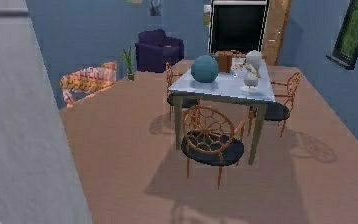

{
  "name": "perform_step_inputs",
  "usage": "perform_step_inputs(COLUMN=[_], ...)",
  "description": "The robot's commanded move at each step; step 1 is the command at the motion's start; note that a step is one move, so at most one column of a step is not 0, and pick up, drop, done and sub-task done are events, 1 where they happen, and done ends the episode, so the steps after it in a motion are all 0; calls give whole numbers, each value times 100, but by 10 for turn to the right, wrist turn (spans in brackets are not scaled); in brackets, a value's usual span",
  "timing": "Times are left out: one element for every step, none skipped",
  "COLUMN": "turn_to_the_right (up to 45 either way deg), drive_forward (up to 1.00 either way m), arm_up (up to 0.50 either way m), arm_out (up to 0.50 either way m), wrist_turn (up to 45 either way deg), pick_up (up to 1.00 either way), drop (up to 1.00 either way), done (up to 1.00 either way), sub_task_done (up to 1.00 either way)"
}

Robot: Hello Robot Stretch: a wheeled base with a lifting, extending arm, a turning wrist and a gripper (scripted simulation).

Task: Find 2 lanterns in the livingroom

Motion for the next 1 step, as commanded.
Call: perform_step_inputs(turn_to_the_right=[0], drive_forward=[65], arm_up=[0], arm_out=[0], wrist_turn=[0], pick_up=[0], drop=[0], done=[0], sub_task_done=[0])
